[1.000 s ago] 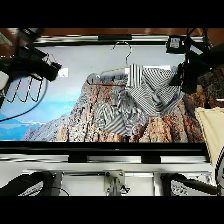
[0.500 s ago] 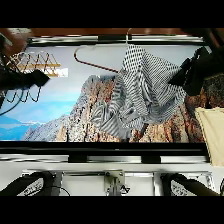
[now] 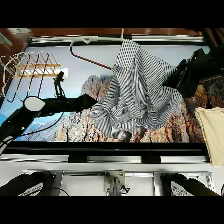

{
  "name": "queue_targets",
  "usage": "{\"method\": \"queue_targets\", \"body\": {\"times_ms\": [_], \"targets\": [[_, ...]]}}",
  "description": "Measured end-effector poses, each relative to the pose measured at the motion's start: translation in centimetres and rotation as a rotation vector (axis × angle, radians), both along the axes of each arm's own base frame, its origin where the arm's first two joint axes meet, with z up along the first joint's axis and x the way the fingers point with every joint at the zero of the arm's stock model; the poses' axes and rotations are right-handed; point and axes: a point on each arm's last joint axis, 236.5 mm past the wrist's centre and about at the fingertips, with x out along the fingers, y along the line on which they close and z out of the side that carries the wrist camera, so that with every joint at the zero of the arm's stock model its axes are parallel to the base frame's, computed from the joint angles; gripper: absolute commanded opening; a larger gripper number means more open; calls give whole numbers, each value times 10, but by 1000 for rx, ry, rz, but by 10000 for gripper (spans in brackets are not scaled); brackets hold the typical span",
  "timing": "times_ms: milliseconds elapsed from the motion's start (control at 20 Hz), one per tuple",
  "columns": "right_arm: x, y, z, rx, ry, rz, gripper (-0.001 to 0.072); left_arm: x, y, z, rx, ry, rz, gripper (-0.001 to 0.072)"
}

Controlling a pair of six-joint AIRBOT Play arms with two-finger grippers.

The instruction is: Fold the shirts.

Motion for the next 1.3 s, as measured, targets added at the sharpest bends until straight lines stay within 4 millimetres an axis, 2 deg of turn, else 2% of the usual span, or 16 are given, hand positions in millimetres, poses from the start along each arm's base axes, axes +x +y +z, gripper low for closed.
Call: {"method": "queue_targets", "body": {"times_ms": [150,200,250,350,400,450,500,700,900,1000,1100,1300], "targets": [[-1,1,-2,-11,11,-14,74,-8,-33,-6,-62,24,-13,586],[-1,0,-3,-17,13,-21,74,-12,-42,-7,-77,32,-22,470],[-1,-1,-3,-22,14,-26,74,-14,-48,-8,-86,35,-28,417],[0,-2,-4,-30,15,-34,75,-18,-57,-10,-96,35,-40,398],[0,-3,-5,-33,15,-35,74,-21,-61,-11,-98,37,-48,361],[0,-3,-5,-34,16,-38,74,-22,-64,-13,-99,39,-51,181],[0,-3,-5,-34,16,-39,74,-21,-66,-15,-98,39,-47,56],[1,-4,-5,-37,17,-44,75,-5,-60,-14,-95,5,15,54],[0,-4,-5,-39,18,-44,75,22,-36,-4,-97,-42,97,52],[0,-4,-5,-39,19,-44,75,38,-17,9,-100,-84,142,52],[0,-4,-5,-37,18,-42,75,56,7,31,-113,-135,198,52],[-3,11,2,23,14,-3,75,92,65,93,-149,-250,301,52]]}}
